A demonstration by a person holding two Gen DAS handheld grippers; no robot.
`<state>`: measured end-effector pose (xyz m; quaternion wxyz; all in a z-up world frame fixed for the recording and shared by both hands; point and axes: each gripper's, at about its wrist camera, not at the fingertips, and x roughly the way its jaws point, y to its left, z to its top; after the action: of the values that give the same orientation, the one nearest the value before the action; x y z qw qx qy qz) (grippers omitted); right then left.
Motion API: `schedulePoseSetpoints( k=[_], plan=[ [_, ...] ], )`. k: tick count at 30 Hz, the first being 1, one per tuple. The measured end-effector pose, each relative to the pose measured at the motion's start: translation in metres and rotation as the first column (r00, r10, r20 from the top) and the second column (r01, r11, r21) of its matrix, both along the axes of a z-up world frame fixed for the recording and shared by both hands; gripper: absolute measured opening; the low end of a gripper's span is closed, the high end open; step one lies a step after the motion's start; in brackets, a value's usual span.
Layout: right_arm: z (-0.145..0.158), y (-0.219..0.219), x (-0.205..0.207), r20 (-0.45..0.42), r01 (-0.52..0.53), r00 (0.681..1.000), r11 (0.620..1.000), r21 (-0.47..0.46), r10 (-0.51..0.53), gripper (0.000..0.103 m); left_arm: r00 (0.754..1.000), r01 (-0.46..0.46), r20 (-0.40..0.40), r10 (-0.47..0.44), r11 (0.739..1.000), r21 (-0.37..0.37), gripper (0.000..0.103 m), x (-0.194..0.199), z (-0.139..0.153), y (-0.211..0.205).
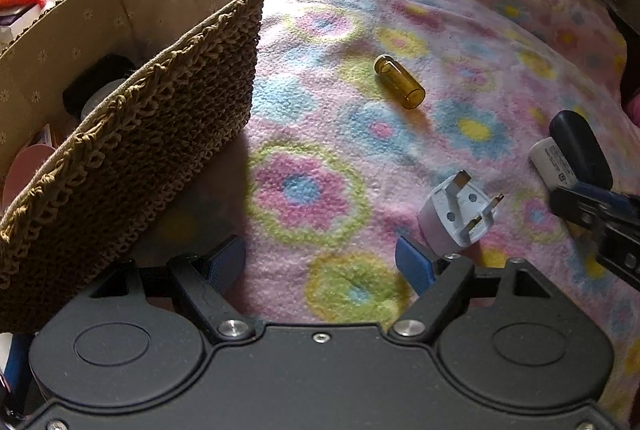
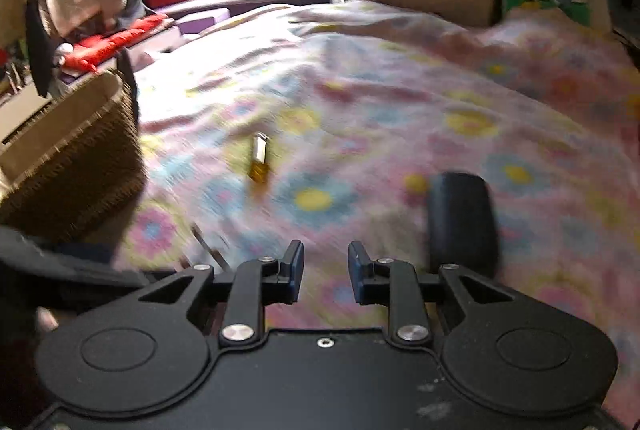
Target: Organize rigid objects
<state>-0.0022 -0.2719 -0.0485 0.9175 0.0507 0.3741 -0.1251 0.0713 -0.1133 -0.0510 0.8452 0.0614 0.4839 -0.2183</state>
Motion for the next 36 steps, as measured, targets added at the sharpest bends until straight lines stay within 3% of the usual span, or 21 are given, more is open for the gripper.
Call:
schedulePoseSetpoints(
  k=[5, 9, 12, 14, 16, 22, 26, 30, 31, 32, 33, 34, 35, 36],
  plan=[
    [0.001, -0.021, -0.03, 0.046, 0.148, 0.988, 0.985, -0.084, -0.145, 0.03, 0.999, 0.009, 0.033, -0.009, 1.0, 0.0, 0.078, -0.004, 0.004, -0.001],
    [0.003, -0.046, -0.03, 0.044, 0.211, 0.977, 0.975, -0.063, -0.209, 0.035, 0.998, 0.035, 0.056, -0.035, 0.999, -0.001, 0.078, -0.007, 0.006, -0.005],
    [-0.001, -0.055, -0.019, 0.032, 0.21, 0.977, 0.977, -0.033, -0.209, 0.044, 0.995, 0.073, 0.071, -0.072, 0.997, -0.013, 0.084, -0.01, 0.008, -0.008],
    [-0.004, -0.055, -0.008, 0.023, 0.205, 0.979, 0.978, -0.049, -0.204, 0.05, 0.992, 0.099, 0.081, -0.097, 0.995, -0.019, 0.09, -0.013, 0.009, -0.012],
    [-0.006, -0.054, 0.004, 0.017, 0.199, 0.98, 0.978, -0.067, -0.198, 0.053, 0.988, 0.132, 0.087, -0.129, 0.991, -0.025, 0.091, -0.015, 0.01, -0.017],
    [-0.009, -0.063, 0.03, -0.008, 0.207, 0.978, 0.976, -0.063, -0.208, 0.056, 0.976, 0.188, 0.118, -0.182, 0.982, -0.034, 0.092, -0.018, 0.015, -0.033],
    [-0.018, -0.067, 0.041, -0.048, 0.215, 0.974, 0.974, -0.076, -0.219, 0.062, 0.967, 0.224, 0.132, -0.216, 0.973, -0.051, 0.099, -0.02, 0.015, -0.045],
    [-0.021, -0.067, 0.042, -0.046, 0.206, 0.976, 0.974, -0.099, -0.211, 0.062, 0.964, 0.243, 0.116, -0.241, 0.97, 0.001, 0.098, -0.018, 0.003, -0.064],
    [-0.022, -0.067, 0.042, -0.045, 0.204, 0.977, 0.974, -0.103, -0.21, 0.058, 0.963, 0.245, 0.109, -0.245, 0.969, 0.011, 0.097, -0.017, 0.0, -0.068],
    [-0.022, -0.068, 0.042, -0.046, 0.203, 0.977, 0.974, -0.104, -0.208, 0.05, 0.962, 0.253, 0.105, -0.252, 0.968, 0.012, 0.08, -0.017, -0.003, -0.072],
    [-0.022, -0.068, 0.042, -0.045, 0.197, 0.978, 0.975, -0.1, -0.202, 0.05, 0.957, 0.276, 0.092, -0.275, 0.961, -0.003, 0.059, -0.017, -0.005, -0.074],
    [-0.02, -0.069, 0.041, -0.045, 0.196, 0.979, 0.976, -0.097, -0.201, 0.049, 0.953, 0.294, 0.089, -0.291, 0.955, -0.026, 0.054, -0.016, -0.005, -0.075],
    [-0.019, -0.07, 0.04, -0.046, 0.2, 0.978, 0.976, -0.089, -0.204, 0.049, 0.95, 0.303, 0.097, -0.297, 0.952, -0.043, 0.041, -0.018, -0.003, -0.075],
    [-0.017, -0.072, 0.039, -0.048, 0.209, 0.976, 0.975, -0.077, -0.213, 0.049, 0.948, 0.311, 0.091, -0.305, 0.948, -0.063, 0.038, -0.017, -0.002, -0.073]
  ],
)
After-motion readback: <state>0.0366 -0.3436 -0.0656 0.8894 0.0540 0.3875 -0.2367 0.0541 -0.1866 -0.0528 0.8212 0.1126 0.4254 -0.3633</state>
